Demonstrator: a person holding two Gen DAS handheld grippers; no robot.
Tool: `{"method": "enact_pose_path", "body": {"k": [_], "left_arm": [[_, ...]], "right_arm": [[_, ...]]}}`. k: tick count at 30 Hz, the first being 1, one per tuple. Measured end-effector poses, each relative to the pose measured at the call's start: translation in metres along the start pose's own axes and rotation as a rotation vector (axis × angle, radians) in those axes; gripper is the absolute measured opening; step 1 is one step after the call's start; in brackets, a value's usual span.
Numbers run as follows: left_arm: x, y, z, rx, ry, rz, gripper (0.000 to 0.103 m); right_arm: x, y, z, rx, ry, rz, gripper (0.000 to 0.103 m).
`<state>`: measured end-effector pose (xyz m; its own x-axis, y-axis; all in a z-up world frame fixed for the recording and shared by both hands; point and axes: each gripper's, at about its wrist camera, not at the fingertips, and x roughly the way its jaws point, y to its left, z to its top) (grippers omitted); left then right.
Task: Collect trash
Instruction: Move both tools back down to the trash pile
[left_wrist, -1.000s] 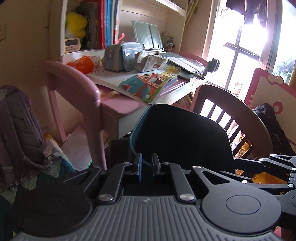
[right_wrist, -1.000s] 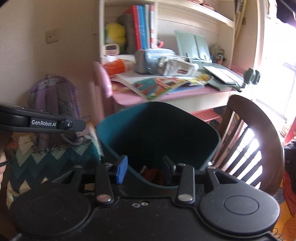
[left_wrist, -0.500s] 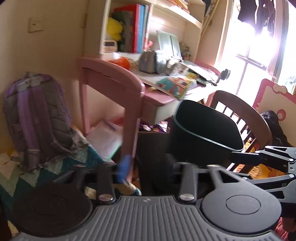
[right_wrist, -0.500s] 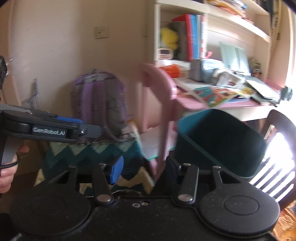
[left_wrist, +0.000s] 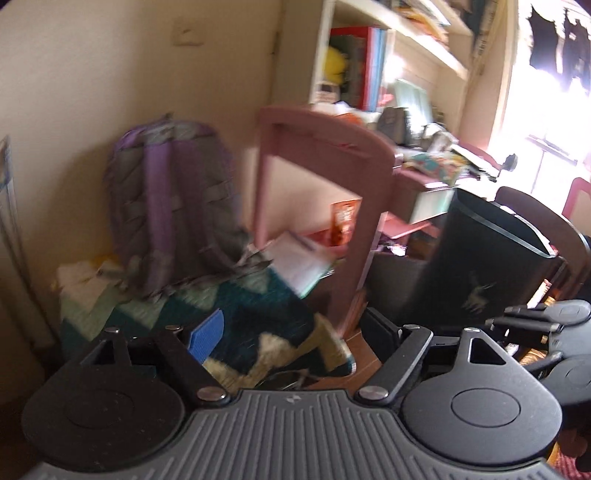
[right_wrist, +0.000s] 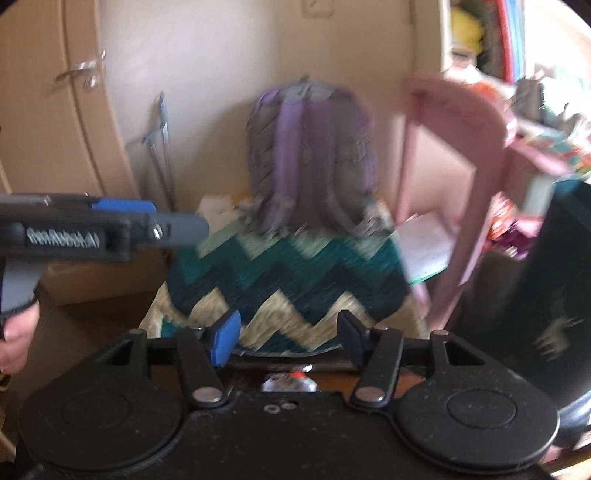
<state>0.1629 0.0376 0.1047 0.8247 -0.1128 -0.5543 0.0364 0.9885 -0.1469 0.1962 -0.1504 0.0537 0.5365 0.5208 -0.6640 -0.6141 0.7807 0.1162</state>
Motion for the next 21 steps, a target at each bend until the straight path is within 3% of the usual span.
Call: {"method": "enact_pose_path", "body": {"k": [1,3,8,13,21], "left_arm": [[0.001,0.012,-0.009,-0.027,0.002,0.003,0.087],[0.007,0.035,-0.029,-0.087,0.003,0.015,0.103],[0.034,0.087,-0.073,-0.206,0.044,0.076,0.103],[0.081,0.123,-0.123,-0.248,0.125,0.164,0.103],[0.183,0.168,-0.220,-0.400,0.396,0.283,0.103]], "right_arm": [[0.012,0.005,-0.006,0.002,0.010,0.013,0.058],[0.036,0.013,-0.017,0.000,0.040,0.026,0.058],[0.096,0.024,-0.045,0.000,0.086,0.021,0.058],[0.161,0.016,-0.074,0.033,0.161,0.012,0.058],[0.274,0.001,-0.118,-0.031,0.335,0.006,0.058]]}}
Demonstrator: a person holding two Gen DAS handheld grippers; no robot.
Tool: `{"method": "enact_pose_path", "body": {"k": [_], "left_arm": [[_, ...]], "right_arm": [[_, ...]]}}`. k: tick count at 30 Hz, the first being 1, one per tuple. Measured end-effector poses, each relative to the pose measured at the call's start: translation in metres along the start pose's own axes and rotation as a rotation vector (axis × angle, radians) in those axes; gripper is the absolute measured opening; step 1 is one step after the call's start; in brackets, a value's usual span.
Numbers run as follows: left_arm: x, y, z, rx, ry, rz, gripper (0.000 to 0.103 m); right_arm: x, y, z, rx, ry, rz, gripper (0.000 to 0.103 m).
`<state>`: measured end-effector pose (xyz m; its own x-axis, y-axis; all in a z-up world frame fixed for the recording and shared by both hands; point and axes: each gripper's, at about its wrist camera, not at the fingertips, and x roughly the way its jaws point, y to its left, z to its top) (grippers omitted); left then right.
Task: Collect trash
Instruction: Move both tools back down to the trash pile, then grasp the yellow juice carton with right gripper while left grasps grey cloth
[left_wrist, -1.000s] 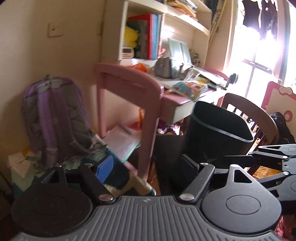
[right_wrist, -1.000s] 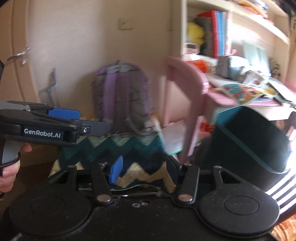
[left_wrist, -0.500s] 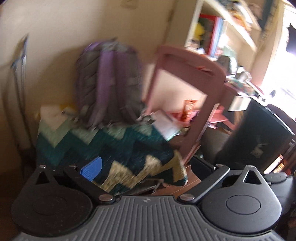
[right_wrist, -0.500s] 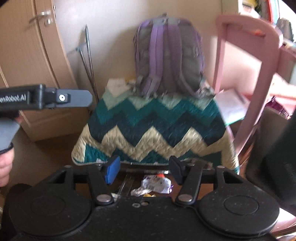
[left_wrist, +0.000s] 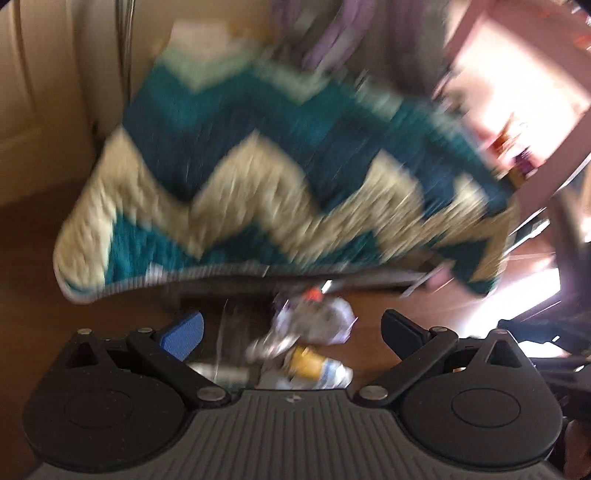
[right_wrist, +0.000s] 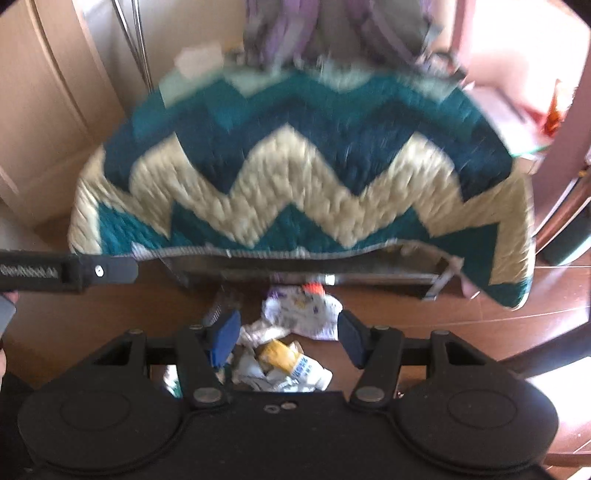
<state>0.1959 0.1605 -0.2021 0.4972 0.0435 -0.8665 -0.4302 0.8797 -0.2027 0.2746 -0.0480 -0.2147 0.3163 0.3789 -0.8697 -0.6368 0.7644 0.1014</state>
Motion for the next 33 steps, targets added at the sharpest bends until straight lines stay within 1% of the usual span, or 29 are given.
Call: {"method": "enact_pose_path", "body": {"k": [2,4,7,11,13,16,18,20,23,26,29,31,32,33], "left_arm": [[0.032,0.005,-0.009,-0.027,0.059,0.051,0.103],[0.063,0.012,-0.016,-0.066,0.121,0.084,0.103],[0.104,0.020,-0.025,-0.092,0.203,0.119,0.103],[0.158,0.031,-0.038,-0.118,0.310,0.128,0.103],[0.185,0.039,-0.048,-0.158,0.371,0.112,0.103],[0.217,0.045,-0.062,-0.219,0.452,0.108,0.103],[0.236,0.044,-0.071,-0.214,0.482,0.102,0.103],[0.254,0.038,-0.081,-0.171,0.512,0.099,0.103],[0.276,0.034,-0.092,-0.147,0.538,0.086,0.103],[0.294,0.033,-0.098,-0.142,0.558,0.074,0.102],[0.311,0.036,-0.103,-0.162,0.570,0.064,0.102],[0.318,0.038,-0.107,-0.160,0.573,0.054,0.102],[0.322,0.038,-0.109,-0.148,0.577,0.049,0.101],[0.325,0.038,-0.112,-0.139,0.584,0.049,0.097]], "right_arm": [[0.028,-0.001,-0.001,-0.044,0.047,0.004,0.058],[0.057,0.000,-0.002,-0.094,0.098,0.016,0.058],[0.093,0.002,-0.007,-0.171,0.156,0.030,0.058],[0.140,0.008,-0.017,-0.276,0.239,0.044,0.058],[0.161,0.008,-0.022,-0.316,0.273,0.044,0.058],[0.192,0.008,-0.035,-0.388,0.323,0.044,0.058],[0.209,0.011,-0.044,-0.448,0.347,0.055,0.058],[0.225,0.014,-0.053,-0.510,0.363,0.054,0.058],[0.245,0.015,-0.061,-0.572,0.366,0.057,0.057],[0.261,0.015,-0.064,-0.592,0.368,0.078,0.057],[0.273,0.015,-0.066,-0.603,0.369,0.112,0.055],[0.281,0.016,-0.069,-0.625,0.369,0.116,0.055],[0.285,0.017,-0.071,-0.634,0.368,0.115,0.054],[0.290,0.017,-0.073,-0.642,0.367,0.109,0.054]]}}
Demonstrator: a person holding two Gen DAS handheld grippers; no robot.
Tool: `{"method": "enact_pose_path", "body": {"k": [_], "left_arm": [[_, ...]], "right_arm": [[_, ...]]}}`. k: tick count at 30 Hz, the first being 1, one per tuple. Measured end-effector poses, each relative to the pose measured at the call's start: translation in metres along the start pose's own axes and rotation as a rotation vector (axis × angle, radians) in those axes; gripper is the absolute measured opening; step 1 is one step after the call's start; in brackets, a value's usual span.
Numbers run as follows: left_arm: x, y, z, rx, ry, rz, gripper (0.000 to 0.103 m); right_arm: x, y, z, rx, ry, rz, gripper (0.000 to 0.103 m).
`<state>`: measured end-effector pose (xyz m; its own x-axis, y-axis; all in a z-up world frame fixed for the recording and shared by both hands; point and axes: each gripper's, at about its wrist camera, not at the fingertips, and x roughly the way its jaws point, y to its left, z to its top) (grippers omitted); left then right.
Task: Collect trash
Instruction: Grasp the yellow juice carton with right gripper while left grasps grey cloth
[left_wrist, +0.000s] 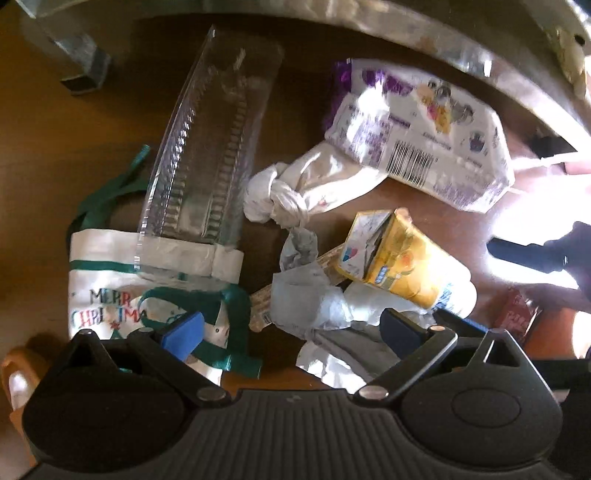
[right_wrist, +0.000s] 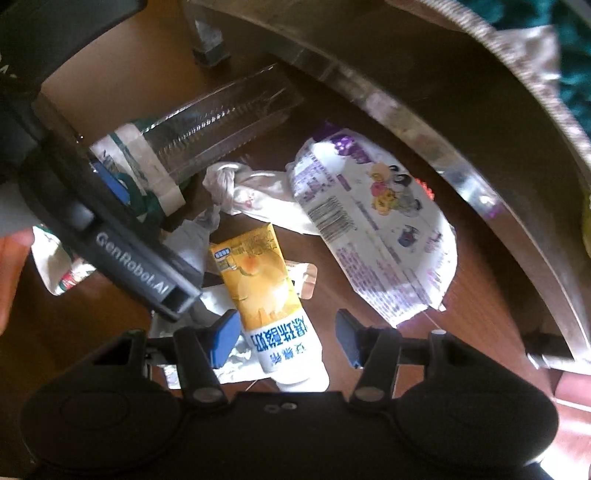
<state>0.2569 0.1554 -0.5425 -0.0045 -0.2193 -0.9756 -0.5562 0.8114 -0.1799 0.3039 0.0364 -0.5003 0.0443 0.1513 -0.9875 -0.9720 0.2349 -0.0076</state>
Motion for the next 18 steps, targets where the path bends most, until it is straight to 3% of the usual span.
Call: {"method": "enact_pose_path", "body": {"k": [3,6,8,13,15,17,18], "left_arm": [[0.010,0.002,-0.001,0.004,0.019,0.004,0.088],[0.013,0.000,-0.002,0.039,0.001,0.005,0.087],[0.016,-0.002,-0.003,0.053,-0.006,0.004,0.080],[0.020,-0.003,-0.001,0.050,-0.005,-0.012,0.073],[0.019,-0.002,-0.002,0.053,-0.006,-0.026,0.056],[0.018,-0.002,-0.001,0.060,-0.009,-0.039,0.051],[0.018,-0.001,0.001,0.059,-0.009,-0.043,0.050]], "right_arm": [[0.009,0.001,0.001,-0.008,-0.007,0.029,0.054],[0.013,0.006,0.004,-0.028,-0.011,0.040,0.051],[0.013,0.009,0.004,-0.042,-0.017,0.048,0.045],[0.010,0.006,0.005,-0.014,-0.010,0.045,0.045],[0.008,0.005,0.006,0.001,-0.002,0.037,0.043],[0.002,0.005,0.004,0.008,0.000,0.024,0.041],[0.000,0.004,0.005,0.012,0.006,0.012,0.029]]}}
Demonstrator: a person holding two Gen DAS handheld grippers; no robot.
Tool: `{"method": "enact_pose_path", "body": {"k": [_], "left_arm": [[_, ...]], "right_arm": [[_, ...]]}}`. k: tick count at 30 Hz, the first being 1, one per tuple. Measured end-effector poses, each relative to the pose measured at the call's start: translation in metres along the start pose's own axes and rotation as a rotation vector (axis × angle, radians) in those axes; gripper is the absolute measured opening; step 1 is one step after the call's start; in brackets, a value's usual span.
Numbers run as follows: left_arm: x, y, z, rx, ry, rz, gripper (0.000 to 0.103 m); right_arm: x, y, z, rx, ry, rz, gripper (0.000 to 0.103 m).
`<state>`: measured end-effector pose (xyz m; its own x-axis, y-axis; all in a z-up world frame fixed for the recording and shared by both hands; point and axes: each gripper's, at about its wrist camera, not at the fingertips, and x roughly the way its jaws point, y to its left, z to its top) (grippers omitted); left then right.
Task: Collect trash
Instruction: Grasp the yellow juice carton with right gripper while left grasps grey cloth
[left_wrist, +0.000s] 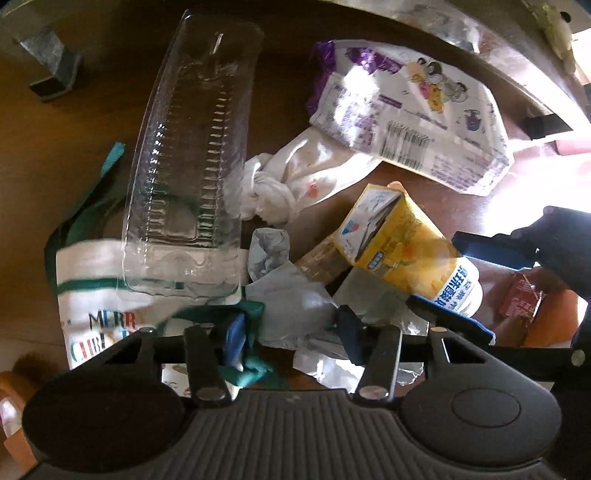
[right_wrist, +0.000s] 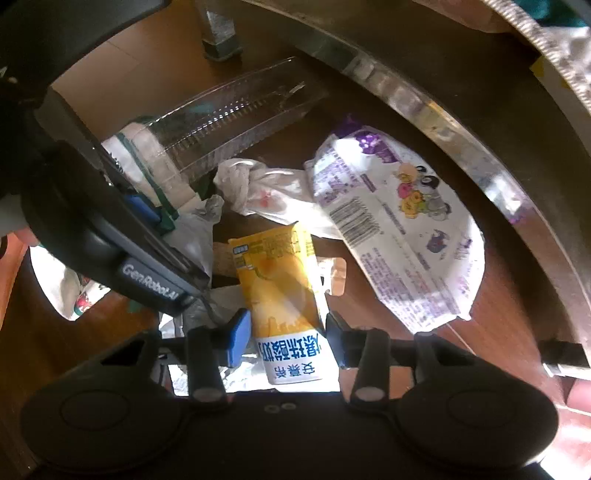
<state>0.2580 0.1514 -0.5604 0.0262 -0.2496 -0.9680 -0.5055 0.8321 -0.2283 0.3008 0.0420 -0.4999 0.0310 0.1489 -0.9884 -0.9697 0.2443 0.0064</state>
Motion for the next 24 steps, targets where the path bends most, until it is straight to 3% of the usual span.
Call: {"method": "enact_pose_path", "body": {"k": [2,3,10,13,17,20,23,24], "left_arm": [[-0.004,0.003,0.002,-0.013,0.004,-0.008,0.049],[-0.006,0.006,0.002,-0.021,0.007,-0.010,0.048],[-0.039,0.016,0.003,-0.072,-0.015,-0.032,0.046],[-0.055,0.010,-0.003,-0.031,-0.031,-0.022,0.046],[-0.077,0.004,-0.013,-0.012,-0.040,-0.002,0.046],[-0.096,-0.002,-0.014,0.008,-0.064,-0.024,0.046],[-0.107,-0.009,-0.013,0.041,-0.083,-0.047,0.046],[-0.106,-0.011,-0.014,0.053,-0.083,-0.054,0.040]], "right_arm": [[-0.007,-0.004,0.002,0.027,0.003,0.008,0.005],[-0.012,-0.007,0.003,0.052,0.012,0.007,0.000],[-0.033,-0.014,-0.003,0.076,0.009,-0.016,0.000],[-0.036,-0.018,-0.008,0.107,-0.011,-0.023,0.017],[-0.030,-0.024,-0.010,0.151,-0.020,-0.021,0.025],[-0.020,-0.025,-0.007,0.176,-0.035,-0.055,0.050],[-0.005,-0.031,-0.005,0.214,-0.034,-0.063,0.052],[0.001,-0.034,-0.005,0.233,-0.027,-0.056,0.052]]}}
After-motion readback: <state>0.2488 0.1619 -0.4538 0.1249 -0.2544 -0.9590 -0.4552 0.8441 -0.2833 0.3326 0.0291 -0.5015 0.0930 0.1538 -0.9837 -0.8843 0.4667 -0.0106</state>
